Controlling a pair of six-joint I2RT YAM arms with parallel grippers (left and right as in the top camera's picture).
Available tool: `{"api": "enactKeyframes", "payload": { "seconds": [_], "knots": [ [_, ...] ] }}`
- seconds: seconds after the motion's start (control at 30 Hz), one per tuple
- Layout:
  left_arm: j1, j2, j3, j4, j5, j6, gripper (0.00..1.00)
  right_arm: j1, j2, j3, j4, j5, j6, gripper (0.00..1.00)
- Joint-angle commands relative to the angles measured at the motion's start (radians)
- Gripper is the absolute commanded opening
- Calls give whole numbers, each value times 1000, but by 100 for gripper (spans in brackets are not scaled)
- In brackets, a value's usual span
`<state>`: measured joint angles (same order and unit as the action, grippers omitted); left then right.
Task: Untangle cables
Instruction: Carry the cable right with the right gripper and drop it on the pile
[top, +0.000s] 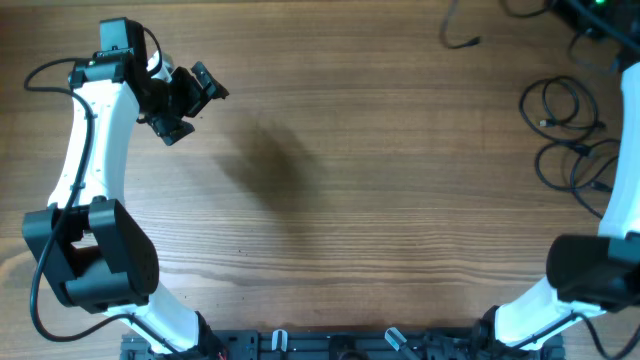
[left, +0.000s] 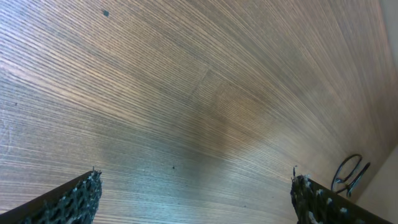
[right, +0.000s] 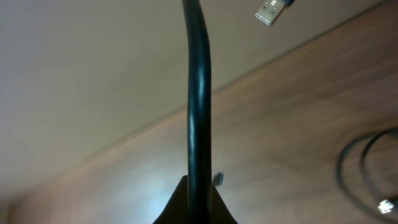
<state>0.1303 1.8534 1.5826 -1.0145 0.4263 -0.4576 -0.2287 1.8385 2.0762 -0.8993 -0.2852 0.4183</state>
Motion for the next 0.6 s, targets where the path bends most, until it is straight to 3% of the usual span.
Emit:
{"api": "enactKeyframes", "payload": {
  "seconds": [0.0,0.13,0.3,0.33,0.37,0.4,0.43,0.47,0.57],
  "knots": [
    [-6,10,7,0,-9,4,100,-77,112,4,104,51,91,4],
    [-18,10,7,7,-9,4,100,-136,261,4,247,44,141,4],
    [-59,10,7,26,-10,4,100,-200,456,4,278,36,194,4],
    [-73,10,7,32,-10,4,100,-218,503,4,272,36,191,8],
    [-85,10,7,36,-10,4,100,-230,531,4,266,27,190,30],
    [-96,10,7,41,-10,4,100,-242,547,4,262,13,186,63],
    [-103,10,7,46,-10,4,100,-251,552,4,257,14,181,87],
    [-113,10,7,53,-10,4,100,-262,551,4,257,13,168,100],
    [-130,10,7,64,-14,4,100,-294,521,5,242,-80,131,100]
  ]
}}
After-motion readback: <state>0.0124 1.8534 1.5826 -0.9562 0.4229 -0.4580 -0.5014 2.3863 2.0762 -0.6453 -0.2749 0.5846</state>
